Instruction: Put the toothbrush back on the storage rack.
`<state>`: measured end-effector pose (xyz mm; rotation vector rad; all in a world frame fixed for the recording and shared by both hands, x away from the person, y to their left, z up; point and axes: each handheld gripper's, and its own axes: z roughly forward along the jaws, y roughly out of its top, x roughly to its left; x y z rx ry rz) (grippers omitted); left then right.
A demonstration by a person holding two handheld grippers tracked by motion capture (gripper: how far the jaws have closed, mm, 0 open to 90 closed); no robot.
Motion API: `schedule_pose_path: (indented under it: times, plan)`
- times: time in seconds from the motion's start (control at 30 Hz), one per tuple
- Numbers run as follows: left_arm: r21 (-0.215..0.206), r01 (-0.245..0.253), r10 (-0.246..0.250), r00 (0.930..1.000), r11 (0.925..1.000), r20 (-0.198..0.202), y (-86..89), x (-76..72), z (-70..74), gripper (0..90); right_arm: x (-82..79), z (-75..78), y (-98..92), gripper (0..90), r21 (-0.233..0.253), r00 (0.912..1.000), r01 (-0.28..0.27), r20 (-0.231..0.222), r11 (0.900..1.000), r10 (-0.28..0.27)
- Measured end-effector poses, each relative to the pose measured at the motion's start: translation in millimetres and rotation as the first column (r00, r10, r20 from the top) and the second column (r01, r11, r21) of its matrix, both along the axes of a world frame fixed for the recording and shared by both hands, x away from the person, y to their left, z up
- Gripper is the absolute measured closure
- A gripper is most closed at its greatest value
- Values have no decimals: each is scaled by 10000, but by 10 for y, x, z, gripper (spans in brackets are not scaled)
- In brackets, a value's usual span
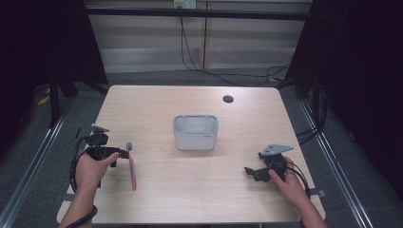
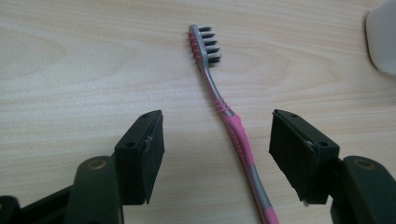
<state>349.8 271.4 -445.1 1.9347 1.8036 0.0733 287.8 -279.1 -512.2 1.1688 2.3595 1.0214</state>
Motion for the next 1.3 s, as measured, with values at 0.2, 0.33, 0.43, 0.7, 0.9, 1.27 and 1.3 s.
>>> schedule_pose_path:
  times: [0.2, 0.33, 0.43, 0.7, 0.9, 1.27, 1.3]
  plan:
    - [-57, -151, 151, 9999, 9999, -74, 4, 52, 60, 374, 0, 0, 0, 126, 2, 10000, 3, -4, 10000, -3]
    - [-346, -405, 396, 9988, 9986, -276, 10, 71, 60, 388, 0, 0, 0, 126, 3, 10000, 1, -3, 10000, -1]
    - [-236, -418, 407, 9983, 9988, -428, 21, 83, 55, 408, 0, 1, 0, 126, -13, 10000, 5, -2, 10000, -5]
    - [-284, -576, 559, 9967, 9979, -589, -34, 103, -20, 438, 0, 0, 0, 126, 6, 10000, 2, -6, 10000, -2]
    - [-222, -455, 439, 9966, 9987, -690, -99, 122, -100, 458, 0, 1, 0, 126, -18, 10000, 7, -7, 10000, -7]
    - [185, -374, 389, 9949, 9991, -936, -209, 136, -190, 544, 0, 1, 0, 126, -11, 10000, 4, -4, 10000, -4]
    - [276, -281, 307, 9947, 9992, -981, -218, 137, -200, 546, 0, 1, 0, 126, -15, 10000, 9, -6, 10000, -9]
